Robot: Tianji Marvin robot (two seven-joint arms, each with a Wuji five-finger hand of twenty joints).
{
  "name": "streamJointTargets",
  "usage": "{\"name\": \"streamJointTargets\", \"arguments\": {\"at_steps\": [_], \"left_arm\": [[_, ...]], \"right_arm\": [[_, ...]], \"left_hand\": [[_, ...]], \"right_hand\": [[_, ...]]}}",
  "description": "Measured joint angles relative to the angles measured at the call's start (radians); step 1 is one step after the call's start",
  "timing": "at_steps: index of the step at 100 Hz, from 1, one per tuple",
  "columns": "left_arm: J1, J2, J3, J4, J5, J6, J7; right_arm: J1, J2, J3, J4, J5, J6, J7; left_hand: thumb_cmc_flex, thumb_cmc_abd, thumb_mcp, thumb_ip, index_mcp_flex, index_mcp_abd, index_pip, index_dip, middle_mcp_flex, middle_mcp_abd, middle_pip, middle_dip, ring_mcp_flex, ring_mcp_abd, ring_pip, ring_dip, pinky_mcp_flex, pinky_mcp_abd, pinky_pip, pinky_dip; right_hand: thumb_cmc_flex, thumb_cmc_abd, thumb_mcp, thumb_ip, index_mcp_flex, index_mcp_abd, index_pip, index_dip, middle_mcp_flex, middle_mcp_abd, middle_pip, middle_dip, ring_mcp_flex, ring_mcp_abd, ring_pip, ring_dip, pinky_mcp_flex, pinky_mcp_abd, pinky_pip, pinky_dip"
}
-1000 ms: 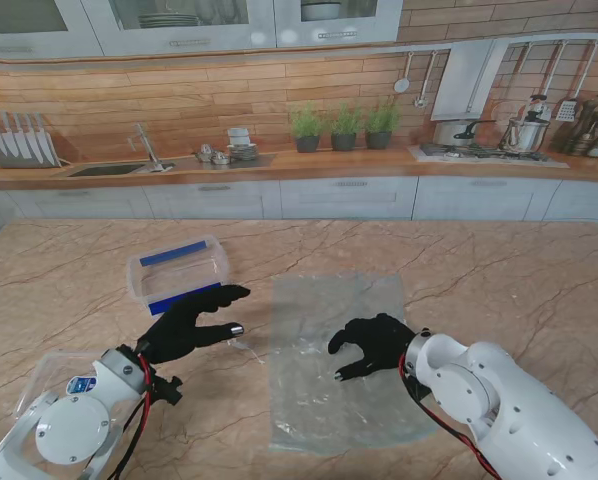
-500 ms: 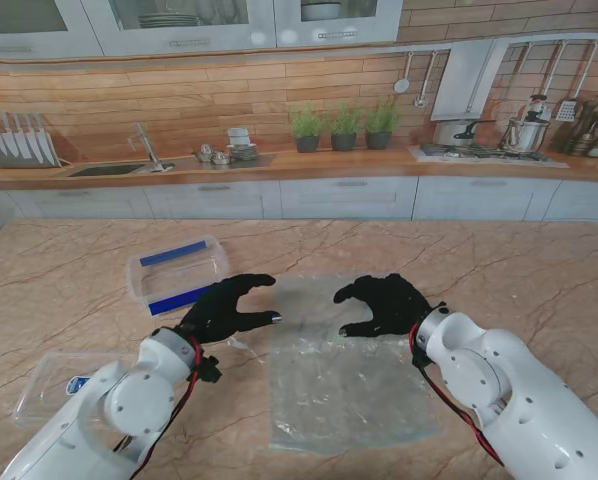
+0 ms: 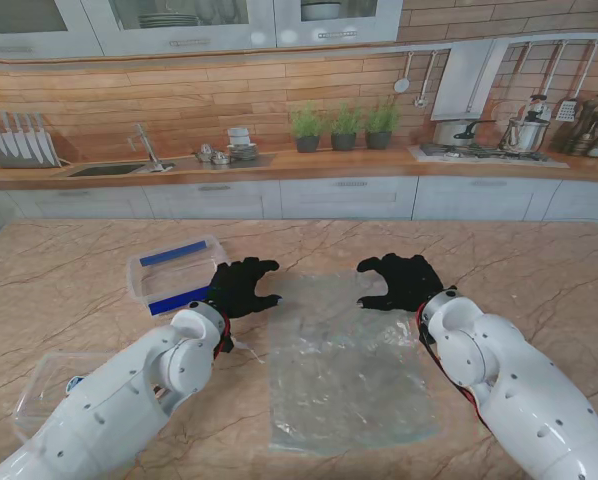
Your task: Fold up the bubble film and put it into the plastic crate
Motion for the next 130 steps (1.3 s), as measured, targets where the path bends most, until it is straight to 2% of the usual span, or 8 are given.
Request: {"name": "streamJointTargets", "arguments": {"at_steps": [20, 38, 52, 69, 77, 99, 109, 130], "left_arm": [[-0.108, -0.046, 0.136, 0.168, -0.025, 0.055, 0.093], [-0.183, -0.083, 0.232, 0.255, -0.076, 0.075, 0.060], [-0.221, -0.107, 0.275, 0.301, -0.085, 0.088, 0.044], [-0.252, -0.117, 0.332, 0.334, -0.087, 0.114, 0.012], [-0.262, -0.124, 0.347, 0.359, -0.083, 0.114, 0.009], [-0.303, -0.136, 0.398, 0.400, -0.074, 0.113, 0.004], [-0.313, -0.142, 0.409, 0.413, -0.074, 0.113, 0.004], [-0.331, -0.146, 0.442, 0.416, -0.061, 0.139, -0.013]], "right_arm": [[0.027, -0.010, -0.033, 0.063, 0.025, 0.042, -0.027], [0.050, -0.019, -0.062, 0.110, 0.030, 0.102, -0.091], [0.061, -0.022, -0.061, 0.108, 0.103, 0.146, 0.012], [0.128, -0.030, -0.128, 0.200, 0.112, 0.178, -0.068], [0.165, -0.032, -0.161, 0.244, 0.111, 0.196, -0.063], [0.261, -0.032, -0.271, 0.341, 0.111, 0.234, -0.048], [0.297, -0.032, -0.324, 0.378, 0.116, 0.248, -0.045], [0.359, -0.040, -0.432, 0.456, 0.137, 0.277, -0.051]], "left_hand": [[-0.029, -0.001, 0.034, 0.000, -0.063, -0.005, 0.021, -0.026, -0.025, 0.000, 0.058, 0.061, 0.001, 0.000, 0.063, 0.039, 0.011, -0.001, 0.050, 0.000], [-0.042, -0.003, 0.034, 0.000, -0.075, -0.004, 0.022, -0.037, -0.046, 0.000, 0.063, 0.074, 0.003, -0.001, 0.078, 0.051, 0.011, -0.002, 0.073, 0.001], [-0.051, -0.003, 0.034, 0.000, -0.087, -0.004, 0.023, -0.048, -0.052, 0.000, 0.071, 0.076, 0.003, -0.001, 0.087, 0.052, 0.013, -0.002, 0.074, 0.001], [-0.052, -0.003, 0.034, 0.000, -0.087, -0.004, 0.023, -0.060, -0.062, 0.000, 0.072, 0.083, 0.003, -0.001, 0.088, 0.052, 0.013, -0.002, 0.074, 0.001], [-0.053, -0.003, 0.034, 0.000, -0.090, -0.004, 0.024, -0.061, -0.062, 0.000, 0.072, 0.084, -0.022, -0.020, 0.134, 0.104, 0.013, -0.002, 0.074, 0.001], [-0.079, 0.007, 0.040, -0.004, -0.097, -0.004, 0.024, -0.062, -0.062, 0.000, 0.073, 0.085, -0.007, -0.013, 0.135, 0.095, 0.013, -0.002, 0.074, -0.001], [-0.097, 0.009, 0.039, -0.004, -0.101, -0.001, 0.026, -0.062, -0.062, 0.000, 0.073, 0.085, -0.007, -0.012, 0.134, 0.094, 0.013, -0.002, 0.074, -0.003], [-0.148, 0.022, 0.084, -0.013, -0.105, 0.064, 0.026, -0.101, -0.062, 0.000, 0.084, 0.085, 0.019, -0.012, 0.129, 0.068, 0.013, -0.002, 0.074, -0.015]], "right_hand": [[0.000, -0.019, 0.002, 0.000, 0.000, 0.000, 0.019, 0.000, 0.000, 0.000, 0.021, 0.001, 0.000, 0.000, 0.013, 0.007, 0.000, 0.000, 0.000, 0.000], [0.000, -0.031, 0.009, 0.000, -0.013, 0.002, 0.028, 0.000, -0.006, 0.011, 0.035, 0.001, -0.001, 0.000, 0.035, 0.008, 0.000, 0.000, 0.000, 0.000], [0.000, -0.030, 0.015, 0.000, -0.037, 0.002, 0.027, 0.000, -0.035, 0.012, 0.036, 0.001, -0.012, -0.001, 0.037, 0.008, -0.014, 0.000, 0.001, 0.000], [0.010, -0.070, 0.026, 0.000, -0.074, 0.002, 0.022, -0.006, -0.057, 0.012, 0.035, 0.001, -0.013, -0.001, 0.037, 0.008, -0.014, 0.000, 0.005, 0.000], [0.022, -0.093, 0.029, 0.000, -0.082, 0.002, 0.019, -0.011, -0.069, 0.013, 0.039, 0.001, -0.023, -0.002, 0.046, 0.008, -0.014, 0.000, 0.010, 0.000], [0.057, -0.142, 0.031, -0.001, -0.123, 0.004, 0.030, -0.045, -0.097, 0.013, 0.079, 0.011, -0.033, -0.007, 0.089, 0.012, -0.027, -0.001, 0.035, 0.000], [0.061, -0.153, 0.058, -0.001, -0.131, 0.048, 0.037, -0.072, -0.109, 0.014, 0.100, 0.012, -0.043, -0.008, 0.105, 0.013, -0.038, -0.001, 0.059, 0.000], [0.053, -0.172, 0.100, -0.012, -0.117, 0.151, 0.046, -0.124, -0.131, 0.026, 0.140, 0.025, -0.063, -0.013, 0.144, 0.023, -0.050, -0.002, 0.113, -0.024]]}}
